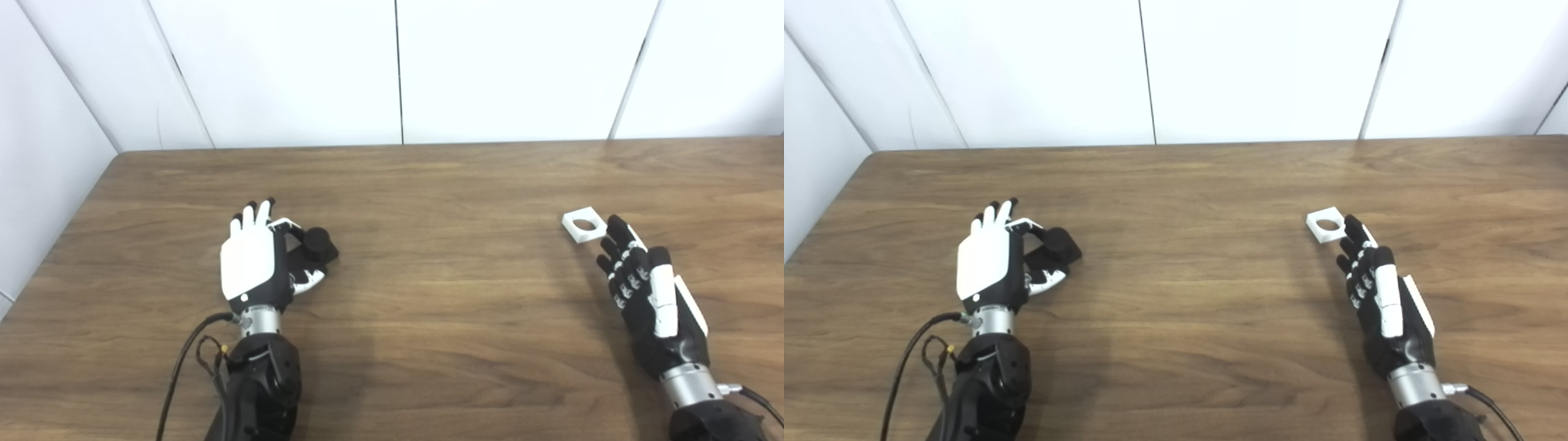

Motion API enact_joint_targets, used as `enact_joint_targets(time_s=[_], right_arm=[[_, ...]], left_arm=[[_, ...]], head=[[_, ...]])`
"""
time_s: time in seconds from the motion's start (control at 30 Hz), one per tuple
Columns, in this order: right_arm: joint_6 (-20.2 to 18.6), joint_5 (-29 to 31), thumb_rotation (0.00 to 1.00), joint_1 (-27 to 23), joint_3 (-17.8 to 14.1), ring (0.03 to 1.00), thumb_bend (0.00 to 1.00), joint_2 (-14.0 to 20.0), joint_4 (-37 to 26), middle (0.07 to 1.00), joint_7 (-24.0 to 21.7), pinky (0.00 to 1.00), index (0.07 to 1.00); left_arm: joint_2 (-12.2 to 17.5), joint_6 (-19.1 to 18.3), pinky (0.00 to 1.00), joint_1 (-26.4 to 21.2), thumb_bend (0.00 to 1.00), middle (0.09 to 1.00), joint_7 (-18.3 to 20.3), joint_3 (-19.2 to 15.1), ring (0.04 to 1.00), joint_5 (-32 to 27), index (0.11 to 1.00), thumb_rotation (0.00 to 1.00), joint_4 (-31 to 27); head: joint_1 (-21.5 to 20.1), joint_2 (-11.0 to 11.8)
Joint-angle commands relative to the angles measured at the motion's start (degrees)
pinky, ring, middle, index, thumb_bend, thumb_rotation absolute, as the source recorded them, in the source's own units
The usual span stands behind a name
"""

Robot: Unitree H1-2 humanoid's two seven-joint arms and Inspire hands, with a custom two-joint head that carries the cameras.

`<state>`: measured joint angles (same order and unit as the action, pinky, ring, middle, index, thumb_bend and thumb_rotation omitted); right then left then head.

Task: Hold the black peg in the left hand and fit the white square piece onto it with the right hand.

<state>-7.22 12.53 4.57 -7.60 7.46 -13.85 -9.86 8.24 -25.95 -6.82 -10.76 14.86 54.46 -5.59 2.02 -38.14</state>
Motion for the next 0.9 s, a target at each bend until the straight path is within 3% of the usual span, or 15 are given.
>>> enact_joint_targets(time_s=[0.0,0.37,0.87], right_arm=[[0.67,0.17,0.99,1.53,0.25,1.000,0.65,0.68,-2.39,1.000,-0.03,1.00,0.950],[-0.07,0.12,1.00,1.16,0.56,1.000,0.66,1.09,-2.63,1.000,-0.40,1.00,0.958],[-0.75,-0.21,0.98,0.84,0.87,1.000,0.68,0.70,-3.05,1.000,0.03,1.00,0.945]], left_arm=[[-0.55,0.66,1.00,0.63,0.51,0.958,2.21,1.68,1.000,0.98,0.494,0.09,-2.47],[-3.37,0.05,1.00,4.84,0.50,0.950,8.83,5.21,1.000,1.66,0.495,0.09,-9.40],[-5.20,3.56,1.00,10.45,0.51,0.951,11.09,11.11,1.000,3.49,0.495,0.08,-12.83]], head=[[0.00,-0.13],[-0.21,-0.09],[-1.14,-0.33]])
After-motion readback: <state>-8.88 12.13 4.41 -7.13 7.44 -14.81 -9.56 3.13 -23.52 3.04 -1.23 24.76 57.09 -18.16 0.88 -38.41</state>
